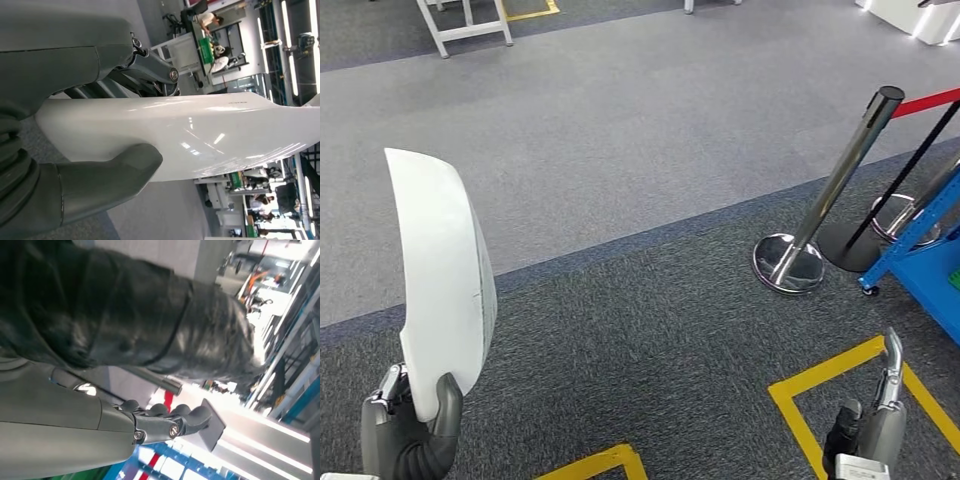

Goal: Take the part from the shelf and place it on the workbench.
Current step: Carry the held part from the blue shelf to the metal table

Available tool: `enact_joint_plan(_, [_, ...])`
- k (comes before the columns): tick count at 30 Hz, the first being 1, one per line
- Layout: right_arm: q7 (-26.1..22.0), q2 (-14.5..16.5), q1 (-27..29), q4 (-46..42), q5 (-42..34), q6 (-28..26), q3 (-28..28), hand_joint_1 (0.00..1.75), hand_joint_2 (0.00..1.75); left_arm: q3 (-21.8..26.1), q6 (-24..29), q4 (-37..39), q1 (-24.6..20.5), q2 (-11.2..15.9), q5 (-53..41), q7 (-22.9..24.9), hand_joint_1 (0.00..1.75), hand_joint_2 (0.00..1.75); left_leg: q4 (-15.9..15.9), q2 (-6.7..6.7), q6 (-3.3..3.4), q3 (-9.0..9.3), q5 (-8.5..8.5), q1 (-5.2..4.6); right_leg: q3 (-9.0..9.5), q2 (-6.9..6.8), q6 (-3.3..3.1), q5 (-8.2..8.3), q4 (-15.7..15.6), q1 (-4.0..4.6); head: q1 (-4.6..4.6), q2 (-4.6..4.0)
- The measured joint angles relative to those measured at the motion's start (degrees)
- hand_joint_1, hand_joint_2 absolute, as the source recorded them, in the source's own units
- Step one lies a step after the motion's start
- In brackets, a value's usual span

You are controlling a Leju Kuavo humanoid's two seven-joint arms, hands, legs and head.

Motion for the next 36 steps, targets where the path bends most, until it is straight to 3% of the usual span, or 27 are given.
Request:
enact_joint_plan(2, [0.00,-0.09,0.24,-0.52,-0.06,-0.10,0.78,0.00,0.00,0.08,0.01,-0.01,0.03,-0.05,-0.01,0.02,1.75,1.75,0.04,-1.47,-0.78,-0.62,0.25,0.28,0.50,-0.74,-0.33,-0.09,-0.58,0.10,-0.03,0.01])
enact_joint_plan(3, [0.00,-0.13,0.25,-0.73,-0.09,-0.15,1.15,0.00,0.00,0.11,0.01,-0.01,0.10,-0.05,0.00,0.02,1.75,1.75,0.31,-1.29,-1.08,-0.83,0.14,0.30,0.69,-1.53,-0.62,0.04,-0.88,0.05,-0.05,0.00])
enact_joint_plan(5, [-0.01,-0.17,0.33,-1.09,-0.23,-0.15,1.81,0.00,0.00,0.16,0.02,-0.02,0.03,-0.05,0.00,0.01,1.75,1.75,3.40,1.28,-1.58,-2.28,-1.73,0.17,1.26,-3.40,-1.15,0.22,-1.59,-0.17,-0.50,0.00])
enact_joint_plan(7, [-0.01,-0.34,0.57,-1.40,-0.73,-0.19,2.35,0.00,0.00,0.19,-0.01,-0.02,-0.12,-0.04,0.04,0.00,1.75,1.75,10.72,4.60,-2.08,-5.90,-5.34,0.35,1.59,-5.40,-1.49,0.08,-1.83,-0.14,-0.97,-0.01])
enact_joint_plan(9, [0.00,-0.70,0.73,-1.82,-1.66,-0.06,3.19,0.00,0.00,0.23,-0.26,-0.02,-0.08,-0.02,0.10,0.04,1.75,1.75,16.39,5.65,-2.61,-8.87,-7.03,0.84,1.72,-7.34,-1.52,-0.17,-1.81,-0.14,-1.05,0.00])
enact_joint_plan(10, [0.00,-0.91,0.74,-2.06,-2.37,0.35,3.77,0.00,0.00,0.25,-0.42,-0.02,-0.05,0.00,0.14,0.08,1.75,1.75,16.32,5.88,-2.86,-8.89,-6.27,1.14,1.85,-8.20,-1.38,-0.32,-1.80,-0.20,-1.05,0.00])
enact_joint_plan(11, [0.00,-1.15,0.73,-2.27,-3.33,1.12,4.37,0.00,0.00,0.26,-0.58,-0.02,-0.04,0.02,0.22,0.11,1.75,1.75,13.81,6.27,-3.09,-7.64,-4.48,1.43,2.05,-8.97,-1.13,-0.50,-1.79,-0.29,-1.05,0.00])
enact_joint_plan(13, [0.07,-1.72,0.68,-2.63,-5.93,3.68,5.57,0.00,0.00,0.26,-0.84,-0.01,-0.15,0.02,0.44,0.14,1.75,1.75,5.79,8.36,-3.47,-3.46,-0.80,1.73,2.47,-10.26,-0.35,-1.04,-1.66,-0.32,-1.15,-0.01])
enact_joint_plan(15, [0.17,-2.35,0.45,-2.90,-8.29,6.35,6.60,0.00,0.00,0.31,-1.25,0.01,-0.35,-0.06,0.58,0.10,1.75,1.75,1.19,9.75,-3.05,-1.19,0.34,1.55,2.62,-11.12,0.57,-1.61,-1.52,-0.14,-0.97,-0.01])
enact_joint_plan(17, [0.27,-2.90,0.07,-3.00,-9.62,8.07,7.48,0.00,0.00,0.43,-1.70,0.02,-0.48,-0.25,0.59,0.08,1.75,1.75,0.88,8.95,-1.96,-1.31,0.08,1.20,3.22,-11.89,1.32,-1.76,-1.78,-0.20,-0.60,-0.01])
enact_joint_plan(18, [0.31,-3.16,-0.12,-3.00,-10.02,8.65,7.91,0.00,0.00,0.49,-1.90,0.02,-0.49,-0.36,0.59,0.03,1.75,1.75,0.82,8.44,-1.47,-1.35,0.12,1.11,3.45,-11.81,1.68,-1.91,-1.85,-0.38,-0.43,0.00])
enact_joint_plan(19, [0.33,-3.40,-0.29,-3.00,-10.26,9.10,8.29,0.00,0.00,0.54,-2.11,0.02,-0.52,-0.48,0.62,-0.07,1.75,1.75,0.75,7.93,-1.01,-1.35,0.24,1.08,3.35,-10.89,1.91,-2.51,-1.25,-0.56,-0.33,0.00])
enact_joint_plan(21, [0.32,-3.96,-0.56,-3.01,-10.47,9.80,9.01,0.00,0.00,0.62,-3.01,0.03,-0.73,-0.72,1.37,-0.55,1.75,1.75,0.63,6.90,-0.25,-1.35,0.43,0.99,0.71,-7.87,1.94,-5.48,3.92,-0.59,-0.02,0.01])
enact_joint_plan(23, [0.27,-4.61,-0.69,-2.99,-10.49,10.16,9.73,0.00,0.00,0.65,-4.25,0.04,-1.00,-0.83,2.72,-1.26,1.75,1.75,0.66,5.66,0.24,-1.42,0.36,0.57,-3.95,-6.07,1.37,-8.79,12.62,-0.16,0.20,0.00])
enact_joint_plan(24, [0.24,-4.98,-0.75,-2.97,-10.47,10.22,10.13,0.00,0.00,0.64,-4.67,0.04,-1.06,-0.84,3.20,-1.60,1.75,1.75,0.67,4.93,0.41,-1.38,0.31,0.29,-5.86,-5.86,0.97,-9.22,15.59,0.11,0.24,-0.01])
enact_joint_plan(25, [0.23,-5.32,-0.84,-2.96,-10.43,10.26,10.53,0.00,0.00,0.64,-4.86,0.04,-1.09,-0.83,3.47,-1.85,1.75,1.75,0.68,4.13,0.55,-1.27,0.25,0.02,-6.80,-5.71,0.48,-8.44,16.35,0.41,0.25,-0.01])
enact_joint_plan(27, [0.22,-5.97,-1.11,-2.93,-10.09,10.29,11.53,0.00,0.00,0.64,-4.64,0.04,-1.14,-0.85,3.55,-2.22,1.75,1.75,0.69,2.44,0.78,-0.88,0.11,-0.39,-5.47,-4.79,-0.70,-3.87,11.16,1.14,0.24,-0.01])
enact_joint_plan(29, [0.25,-6.59,-1.50,-2.92,-9.53,10.19,12.65,0.00,0.00,0.64,-4.18,0.05,-1.32,-0.90,3.40,-2.51,1.75,1.75,0.75,0.88,0.84,-0.76,-0.04,-0.51,-2.52,-1.90,-1.88,0.02,3.80,1.58,0.16,-0.01])
enact_joint_plan(31, [0.38,-7.33,-1.92,-2.90,-8.86,9.60,13.84,0.00,0.00,0.63,-3.81,0.07,-1.59,-0.91,2.84,-2.85,1.75,1.75,0.84,-0.50,0.49,-1.23,0.04,-0.31,-1.04,-0.10,-2.33,0.67,0.54,1.68,0.08,0.00])
enact_joint_plan(33, [0.58,-7.94,-2.24,-2.90,-8.11,8.65,15.01,0.00,0.00,0.56,-3.49,0.04,-1.69,-0.89,2.10,-3.25,1.75,1.75,0.79,-1.79,-0.12,-1.66,0.23,-0.16,-0.60,-1.20,-2.33,0.63,-0.41,1.53,0.05,0.00])
enact_joint_plan(34, [0.69,-8.10,-2.38,-2.90,-7.81,8.24,15.51,0.00,0.00,0.49,-3.39,0.01,-1.65,-0.86,1.83,-3.42,1.75,1.75,1.13,-1.36,-0.39,-1.83,-0.06,-0.29,-0.30,-1.99,-2.43,0.74,-0.88,1.37,0.01,-0.01])
enact_joint_plan(36, [0.80,-8.27,-2.63,-2.90,-7.47,7.78,16.30,0.00,0.00,0.26,-3.33,-0.02,-1.78,-0.81,1.61,-3.62,1.75,1.75,4.60,1.69,-0.93,-3.33,-2.30,-0.54,0.41,-3.83,-2.68,0.87,-1.72,1.10,-0.24,0.00])
